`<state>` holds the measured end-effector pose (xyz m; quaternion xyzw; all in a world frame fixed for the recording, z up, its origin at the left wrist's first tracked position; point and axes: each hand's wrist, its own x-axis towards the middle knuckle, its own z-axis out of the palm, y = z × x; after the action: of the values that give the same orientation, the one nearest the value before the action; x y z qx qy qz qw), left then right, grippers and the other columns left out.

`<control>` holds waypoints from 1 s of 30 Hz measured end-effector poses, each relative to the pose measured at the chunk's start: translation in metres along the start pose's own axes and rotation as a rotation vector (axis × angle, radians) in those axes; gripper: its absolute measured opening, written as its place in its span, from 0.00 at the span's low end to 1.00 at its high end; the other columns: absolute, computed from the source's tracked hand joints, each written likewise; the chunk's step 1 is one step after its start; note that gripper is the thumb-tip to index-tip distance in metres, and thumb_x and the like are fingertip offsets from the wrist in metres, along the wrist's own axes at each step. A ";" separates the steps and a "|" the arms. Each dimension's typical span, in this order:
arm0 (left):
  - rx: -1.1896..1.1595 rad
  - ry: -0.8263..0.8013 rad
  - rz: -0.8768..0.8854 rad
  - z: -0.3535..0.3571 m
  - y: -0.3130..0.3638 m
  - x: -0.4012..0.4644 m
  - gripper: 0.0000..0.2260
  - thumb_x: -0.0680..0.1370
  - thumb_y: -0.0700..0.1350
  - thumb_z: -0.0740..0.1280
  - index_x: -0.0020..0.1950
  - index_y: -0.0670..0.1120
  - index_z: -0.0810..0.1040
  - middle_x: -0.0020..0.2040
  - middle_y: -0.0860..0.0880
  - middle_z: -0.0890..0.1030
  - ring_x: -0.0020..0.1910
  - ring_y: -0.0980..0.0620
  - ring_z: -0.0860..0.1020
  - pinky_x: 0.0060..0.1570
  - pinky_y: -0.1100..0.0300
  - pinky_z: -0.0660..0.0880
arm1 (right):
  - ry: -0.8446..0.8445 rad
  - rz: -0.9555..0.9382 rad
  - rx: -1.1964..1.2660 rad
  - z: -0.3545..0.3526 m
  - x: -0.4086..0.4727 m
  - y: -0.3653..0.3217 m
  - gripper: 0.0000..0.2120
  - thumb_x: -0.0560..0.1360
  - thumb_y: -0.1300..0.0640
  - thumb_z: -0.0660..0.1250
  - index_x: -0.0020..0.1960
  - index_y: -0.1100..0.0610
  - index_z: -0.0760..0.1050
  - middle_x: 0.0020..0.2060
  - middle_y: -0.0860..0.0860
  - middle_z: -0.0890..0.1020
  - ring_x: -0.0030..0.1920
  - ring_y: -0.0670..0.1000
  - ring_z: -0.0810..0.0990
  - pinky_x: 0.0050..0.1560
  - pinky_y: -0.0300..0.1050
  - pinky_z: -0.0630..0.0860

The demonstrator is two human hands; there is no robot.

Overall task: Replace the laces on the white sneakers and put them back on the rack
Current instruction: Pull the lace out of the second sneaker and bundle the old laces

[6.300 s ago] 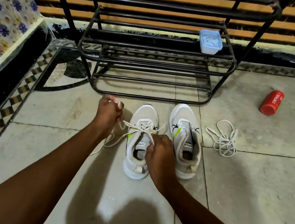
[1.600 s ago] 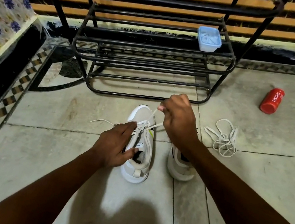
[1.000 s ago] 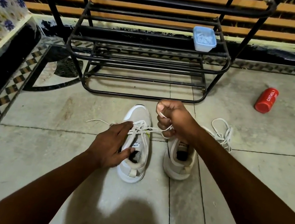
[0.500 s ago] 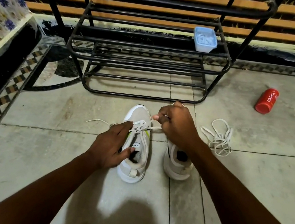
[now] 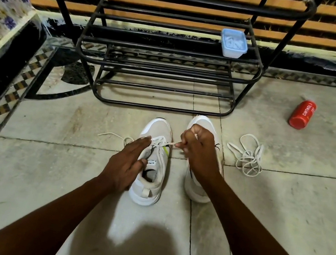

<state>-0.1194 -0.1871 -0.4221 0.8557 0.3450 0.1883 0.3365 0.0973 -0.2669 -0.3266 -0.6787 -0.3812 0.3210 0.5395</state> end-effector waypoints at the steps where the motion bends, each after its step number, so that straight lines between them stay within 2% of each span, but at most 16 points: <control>1: 0.007 0.001 -0.007 0.000 0.000 0.000 0.27 0.82 0.56 0.54 0.81 0.52 0.64 0.81 0.57 0.64 0.80 0.59 0.61 0.78 0.51 0.62 | 0.026 -0.001 -0.053 0.000 0.004 0.002 0.12 0.77 0.54 0.60 0.39 0.61 0.70 0.30 0.56 0.76 0.34 0.54 0.84 0.38 0.52 0.78; 3: 0.054 0.001 -0.018 0.002 0.003 0.000 0.28 0.82 0.59 0.54 0.82 0.52 0.63 0.81 0.57 0.64 0.80 0.59 0.60 0.78 0.51 0.63 | 0.036 -0.027 -0.253 -0.003 0.010 0.006 0.14 0.79 0.49 0.62 0.38 0.55 0.68 0.30 0.56 0.76 0.34 0.56 0.82 0.40 0.56 0.80; 4: 0.078 0.002 -0.025 0.002 0.004 0.001 0.29 0.82 0.61 0.54 0.82 0.53 0.63 0.81 0.58 0.63 0.80 0.60 0.60 0.78 0.52 0.63 | 0.012 -0.044 -0.372 -0.003 0.008 0.005 0.13 0.79 0.49 0.64 0.38 0.54 0.70 0.31 0.55 0.76 0.35 0.56 0.80 0.42 0.54 0.79; 7: 0.057 0.012 -0.068 0.002 0.009 0.003 0.31 0.82 0.68 0.53 0.81 0.55 0.65 0.80 0.59 0.65 0.79 0.60 0.61 0.77 0.57 0.61 | -0.074 -0.161 -0.554 0.006 -0.004 0.016 0.09 0.74 0.58 0.72 0.40 0.61 0.76 0.38 0.55 0.77 0.41 0.55 0.77 0.47 0.52 0.74; 8: 0.022 0.021 -0.086 0.002 0.010 0.004 0.31 0.81 0.69 0.53 0.80 0.55 0.66 0.79 0.60 0.66 0.78 0.60 0.63 0.76 0.57 0.62 | -0.099 -0.177 -0.593 0.011 -0.011 0.021 0.08 0.71 0.57 0.73 0.41 0.62 0.77 0.41 0.56 0.77 0.44 0.57 0.77 0.48 0.52 0.75; 11: -0.140 0.126 -0.122 0.000 0.017 0.009 0.24 0.82 0.63 0.59 0.73 0.53 0.74 0.72 0.58 0.76 0.71 0.58 0.73 0.72 0.52 0.70 | -0.029 -0.233 -0.673 0.021 -0.026 0.037 0.17 0.66 0.50 0.67 0.48 0.62 0.77 0.50 0.57 0.74 0.49 0.61 0.75 0.51 0.55 0.75; 13: -0.208 0.232 -0.120 -0.007 0.023 0.016 0.16 0.81 0.56 0.65 0.65 0.50 0.80 0.62 0.56 0.82 0.63 0.58 0.78 0.65 0.55 0.74 | 0.026 -0.294 -0.645 0.027 -0.033 0.042 0.19 0.65 0.49 0.65 0.49 0.62 0.77 0.48 0.57 0.73 0.48 0.61 0.74 0.50 0.54 0.74; 15: -0.174 0.261 -0.079 -0.014 0.026 0.027 0.11 0.80 0.50 0.67 0.59 0.48 0.83 0.56 0.54 0.82 0.58 0.57 0.80 0.61 0.59 0.75 | 0.031 -0.327 -0.616 0.032 -0.038 0.046 0.18 0.66 0.50 0.67 0.49 0.61 0.76 0.46 0.57 0.73 0.47 0.60 0.74 0.49 0.55 0.75; 17: -0.108 0.178 -0.027 -0.018 0.026 0.039 0.08 0.81 0.46 0.67 0.54 0.48 0.85 0.52 0.51 0.80 0.55 0.55 0.79 0.58 0.59 0.74 | -0.003 -0.315 -0.634 0.036 -0.039 0.051 0.17 0.68 0.51 0.68 0.52 0.62 0.77 0.46 0.57 0.75 0.47 0.61 0.76 0.51 0.57 0.76; 22: 0.139 -0.081 0.056 -0.025 0.024 0.064 0.04 0.78 0.39 0.71 0.50 0.47 0.83 0.49 0.52 0.77 0.47 0.52 0.79 0.51 0.50 0.78 | 0.004 -0.276 -0.618 0.043 -0.043 0.058 0.15 0.72 0.55 0.65 0.55 0.62 0.79 0.50 0.57 0.78 0.52 0.61 0.78 0.55 0.56 0.77; 26: 0.245 -0.247 0.123 -0.036 0.035 0.077 0.02 0.80 0.39 0.68 0.49 0.44 0.80 0.48 0.46 0.77 0.46 0.48 0.78 0.52 0.53 0.76 | 0.002 -0.215 -0.600 0.049 -0.048 0.063 0.21 0.75 0.54 0.62 0.62 0.65 0.80 0.59 0.60 0.81 0.60 0.62 0.80 0.64 0.55 0.76; 28: 0.307 -0.268 0.166 -0.035 0.036 0.079 0.01 0.80 0.40 0.67 0.50 0.43 0.77 0.48 0.48 0.76 0.46 0.49 0.77 0.51 0.54 0.75 | 0.005 -0.194 -0.587 0.049 -0.049 0.064 0.23 0.76 0.54 0.59 0.63 0.65 0.79 0.61 0.60 0.82 0.62 0.61 0.80 0.66 0.54 0.75; 30: 0.375 -0.233 0.145 -0.030 0.031 0.076 0.04 0.80 0.40 0.68 0.49 0.45 0.73 0.48 0.49 0.75 0.45 0.49 0.76 0.45 0.56 0.71 | -0.005 -0.181 -0.572 0.050 -0.053 0.061 0.24 0.77 0.54 0.56 0.65 0.65 0.79 0.62 0.59 0.81 0.63 0.60 0.79 0.67 0.52 0.75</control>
<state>-0.0693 -0.1361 -0.3717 0.9418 0.2702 0.0444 0.1948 0.0389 -0.2959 -0.3955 -0.7656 -0.5166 0.1526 0.3518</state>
